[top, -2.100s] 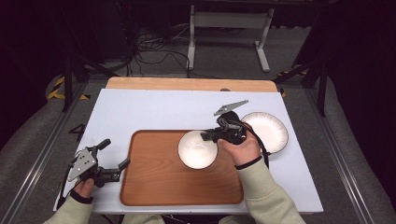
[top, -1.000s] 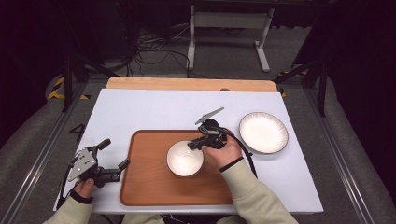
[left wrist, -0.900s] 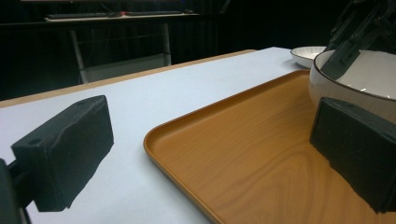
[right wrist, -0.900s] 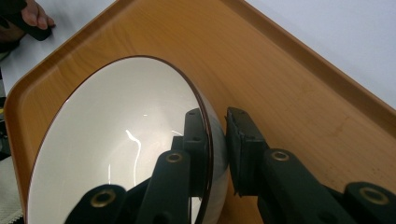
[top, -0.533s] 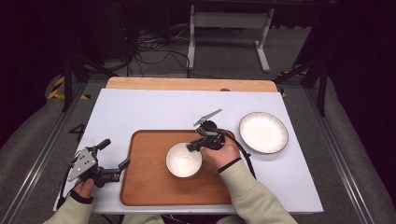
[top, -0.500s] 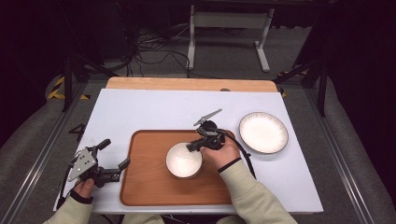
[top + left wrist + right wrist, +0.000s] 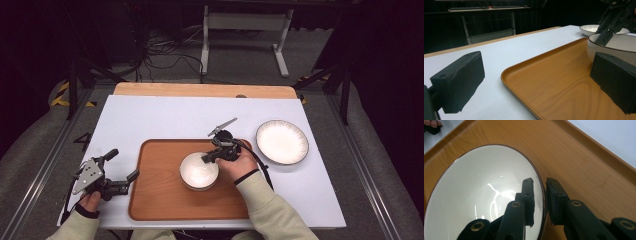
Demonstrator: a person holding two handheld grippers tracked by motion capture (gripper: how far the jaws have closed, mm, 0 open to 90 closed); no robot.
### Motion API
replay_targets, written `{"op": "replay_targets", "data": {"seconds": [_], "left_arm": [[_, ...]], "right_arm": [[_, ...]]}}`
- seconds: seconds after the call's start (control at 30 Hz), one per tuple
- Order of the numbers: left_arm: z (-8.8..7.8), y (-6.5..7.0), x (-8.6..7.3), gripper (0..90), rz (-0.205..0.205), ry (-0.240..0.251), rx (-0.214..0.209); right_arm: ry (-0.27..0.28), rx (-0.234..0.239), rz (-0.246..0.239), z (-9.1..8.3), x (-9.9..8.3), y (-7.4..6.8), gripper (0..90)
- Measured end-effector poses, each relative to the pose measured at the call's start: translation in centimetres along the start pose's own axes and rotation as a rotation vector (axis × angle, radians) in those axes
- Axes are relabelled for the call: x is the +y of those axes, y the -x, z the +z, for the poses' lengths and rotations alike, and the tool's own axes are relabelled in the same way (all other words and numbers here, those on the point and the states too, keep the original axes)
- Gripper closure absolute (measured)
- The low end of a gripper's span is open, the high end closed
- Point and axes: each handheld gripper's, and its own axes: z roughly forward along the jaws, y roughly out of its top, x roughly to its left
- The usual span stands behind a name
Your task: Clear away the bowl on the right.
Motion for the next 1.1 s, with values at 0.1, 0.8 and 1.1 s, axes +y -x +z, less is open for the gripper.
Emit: {"op": "replay_targets", "data": {"seconds": [0.1, 0.8, 1.1], "left_arm": [[0.0, 0.0, 0.0, 0.2, 0.000, 0.000, 0.000], [0.0, 0.0, 0.0, 0.2, -0.004, 0.002, 0.000], [0.0, 0.0, 0.0, 0.2, 0.001, 0.002, 0.000]], "right_arm": [[0.004, 0.002, 0.001, -0.1, 0.0, 0.0, 75.3], [0.185, -0.036, -0.072, -3.1, 0.3, -1.4, 46.0], [0.310, -0.022, -0.142, -4.2, -0.1, -2.1, 43.6]]}}
